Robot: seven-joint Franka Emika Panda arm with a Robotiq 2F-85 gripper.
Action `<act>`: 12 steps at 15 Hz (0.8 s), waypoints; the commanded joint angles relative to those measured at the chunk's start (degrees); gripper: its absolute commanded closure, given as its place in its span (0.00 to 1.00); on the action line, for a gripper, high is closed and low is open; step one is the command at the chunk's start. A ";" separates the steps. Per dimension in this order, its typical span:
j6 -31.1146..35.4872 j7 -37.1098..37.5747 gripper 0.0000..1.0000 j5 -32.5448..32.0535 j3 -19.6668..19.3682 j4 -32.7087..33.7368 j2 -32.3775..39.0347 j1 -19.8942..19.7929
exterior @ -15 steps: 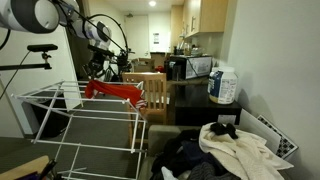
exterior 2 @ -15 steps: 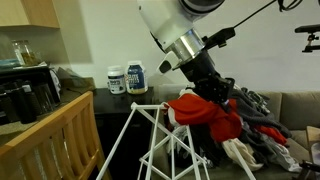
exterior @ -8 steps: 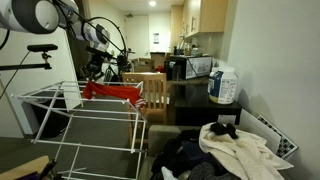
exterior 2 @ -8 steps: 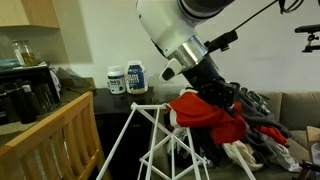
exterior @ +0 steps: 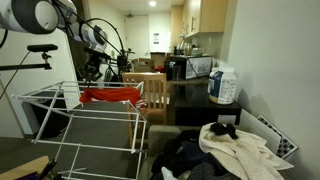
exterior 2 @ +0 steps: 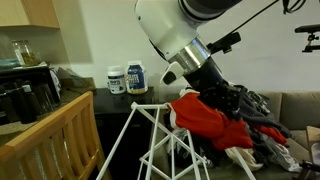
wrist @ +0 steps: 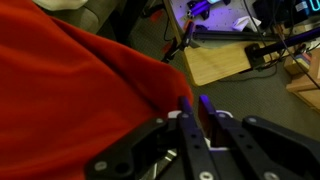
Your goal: Put the red short on the cloth hanger
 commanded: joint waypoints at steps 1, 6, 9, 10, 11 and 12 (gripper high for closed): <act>1.28 -1.73 0.52 0.35 -0.58 -2.42 -2.14 0.23; 1.57 -1.74 0.20 0.11 -1.07 -1.92 -1.88 0.06; 1.51 -1.74 0.01 0.03 -1.65 -1.67 -1.69 -0.12; 1.45 -1.69 0.01 0.04 -1.86 -1.51 -1.57 -0.16; 1.40 -1.65 0.00 0.03 -2.05 -1.37 -1.49 -0.20; 1.39 -1.71 0.00 0.02 -2.26 -1.13 -1.30 -0.31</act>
